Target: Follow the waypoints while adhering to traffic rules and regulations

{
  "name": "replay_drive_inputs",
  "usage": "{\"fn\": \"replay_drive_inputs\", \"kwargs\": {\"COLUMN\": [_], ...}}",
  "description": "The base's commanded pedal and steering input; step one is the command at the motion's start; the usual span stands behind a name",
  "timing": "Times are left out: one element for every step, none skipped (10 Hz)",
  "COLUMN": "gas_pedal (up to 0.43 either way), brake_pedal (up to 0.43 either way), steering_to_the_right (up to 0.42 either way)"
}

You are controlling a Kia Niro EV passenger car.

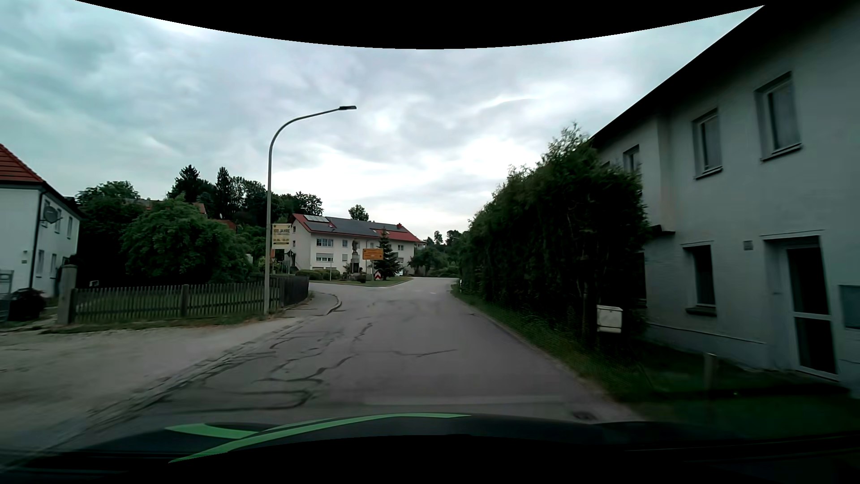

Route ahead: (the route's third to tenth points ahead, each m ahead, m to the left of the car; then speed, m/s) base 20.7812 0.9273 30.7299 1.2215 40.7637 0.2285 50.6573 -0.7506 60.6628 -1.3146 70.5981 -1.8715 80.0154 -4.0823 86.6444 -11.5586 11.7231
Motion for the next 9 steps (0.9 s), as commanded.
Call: {"fn": "replay_drive_inputs", "kwargs": {"gas_pedal": [0.039,0.039,0.039,0.039,0.039,0.039,0.039,0.039,0.039], "brake_pedal": [0.000,0.000,0.000,0.000,0.000,0.000,0.000,0.000,0.000], "steering_to_the_right": [0.001,0.001,0.001,0.001,0.001,0.001,0.001,0.001,0.001]}}
